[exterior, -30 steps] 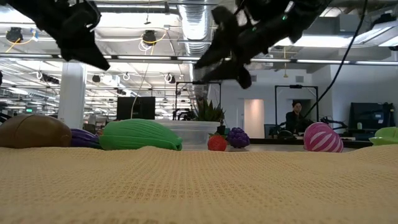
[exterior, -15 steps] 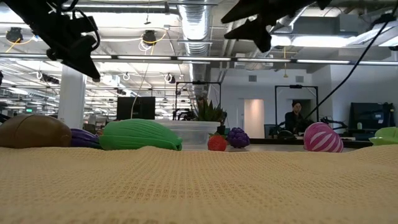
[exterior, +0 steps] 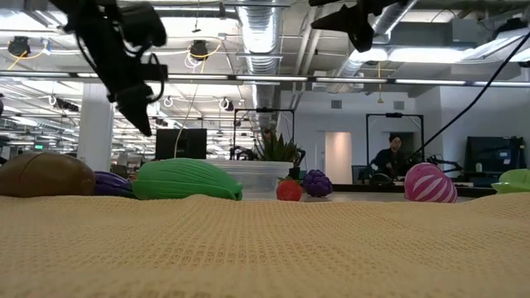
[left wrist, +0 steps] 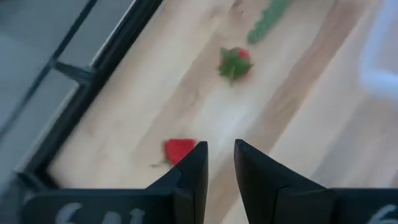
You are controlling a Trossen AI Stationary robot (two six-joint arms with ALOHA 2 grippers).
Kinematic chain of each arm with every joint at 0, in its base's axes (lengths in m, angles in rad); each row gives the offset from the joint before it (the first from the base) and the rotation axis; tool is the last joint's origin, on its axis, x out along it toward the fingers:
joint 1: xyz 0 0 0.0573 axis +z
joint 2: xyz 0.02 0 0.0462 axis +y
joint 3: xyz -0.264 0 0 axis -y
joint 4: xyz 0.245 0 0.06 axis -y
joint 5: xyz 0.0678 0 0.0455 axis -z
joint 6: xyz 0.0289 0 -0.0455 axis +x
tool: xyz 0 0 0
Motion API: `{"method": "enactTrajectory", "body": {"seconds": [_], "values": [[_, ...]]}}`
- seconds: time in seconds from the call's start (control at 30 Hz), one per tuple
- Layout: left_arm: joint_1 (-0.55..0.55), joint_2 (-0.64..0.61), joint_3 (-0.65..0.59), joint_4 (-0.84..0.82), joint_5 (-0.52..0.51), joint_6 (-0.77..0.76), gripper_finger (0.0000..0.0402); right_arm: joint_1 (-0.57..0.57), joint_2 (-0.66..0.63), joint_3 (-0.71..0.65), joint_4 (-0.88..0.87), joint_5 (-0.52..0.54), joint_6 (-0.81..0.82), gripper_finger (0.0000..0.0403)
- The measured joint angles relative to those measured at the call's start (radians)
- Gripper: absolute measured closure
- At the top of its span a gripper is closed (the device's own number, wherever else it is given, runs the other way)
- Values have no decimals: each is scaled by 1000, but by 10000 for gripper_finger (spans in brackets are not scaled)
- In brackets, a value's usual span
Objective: Pick and placing Produce into tupperware
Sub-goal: Put the top left red strawberry into the transparent bin
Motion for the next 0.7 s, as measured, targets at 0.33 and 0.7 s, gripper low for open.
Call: {"method": "enactTrajectory", "body": {"seconds": [0.33, 0.7], "values": [[144, 294, 347, -178, -28, 415, 332, 50, 1, 0, -35, -1, 12, 225], [364, 660, 715, -612, 152, 86, 332, 111, 1, 0, -50, 17, 40, 225]]}}
